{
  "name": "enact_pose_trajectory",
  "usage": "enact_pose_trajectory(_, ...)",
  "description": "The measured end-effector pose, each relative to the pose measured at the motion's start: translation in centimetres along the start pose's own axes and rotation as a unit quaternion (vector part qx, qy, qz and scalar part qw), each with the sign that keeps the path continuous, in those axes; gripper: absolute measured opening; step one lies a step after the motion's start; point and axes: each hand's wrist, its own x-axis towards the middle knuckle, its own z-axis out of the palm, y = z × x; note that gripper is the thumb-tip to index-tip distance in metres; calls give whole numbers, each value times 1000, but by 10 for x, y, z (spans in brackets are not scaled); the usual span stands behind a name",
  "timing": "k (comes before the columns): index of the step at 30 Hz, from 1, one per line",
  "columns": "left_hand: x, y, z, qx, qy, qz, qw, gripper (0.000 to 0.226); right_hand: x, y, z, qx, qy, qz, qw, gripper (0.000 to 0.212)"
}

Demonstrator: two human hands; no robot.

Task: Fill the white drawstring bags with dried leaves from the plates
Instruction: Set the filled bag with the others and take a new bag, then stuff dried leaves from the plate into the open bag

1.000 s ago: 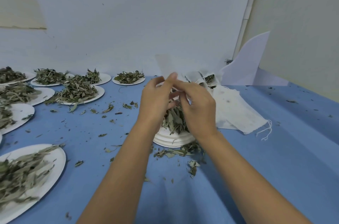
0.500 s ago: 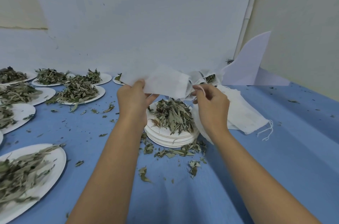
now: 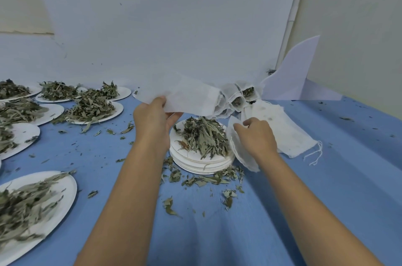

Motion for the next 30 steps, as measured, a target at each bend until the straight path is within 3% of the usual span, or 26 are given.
enact_pose_trajectory(7, 0, -6, 2, 9, -5, -6, 1000, 13, 4, 20, 11, -114, -25, 22, 993, 34)
enact_pose_trajectory(10, -1, -5, 2, -11, -9, -16, 1000, 14, 4, 26, 14, -129, -6, -20, 991, 15)
enact_pose_trajectory(12, -1, -5, 3, -21, -11, -21, 1000, 13, 4, 29, 17, -123, 20, -36, 992, 27)
enact_pose_trajectory(17, -3, -9, 3, -14, -14, -22, 1000, 12, 6, 32, 20, -93, 37, -46, 994, 28)
enact_pose_trajectory(21, -3, -9, 6, -17, -20, -21, 999, 13, 20, 32, 3, 1, 145, -88, 986, 21)
enact_pose_trajectory(23, -2, -9, 8, -17, -22, -20, 999, 13, 31, 32, -9, -6, 187, -99, 977, 21)
enact_pose_trajectory(25, -1, -11, 8, -13, -19, -20, 1000, 12, 42, 37, -14, -63, 178, -89, 978, 21)
enact_pose_trajectory(30, 1, -14, 8, -15, -13, -36, 999, 12, 46, 49, -7, -144, 71, -29, 987, 32)
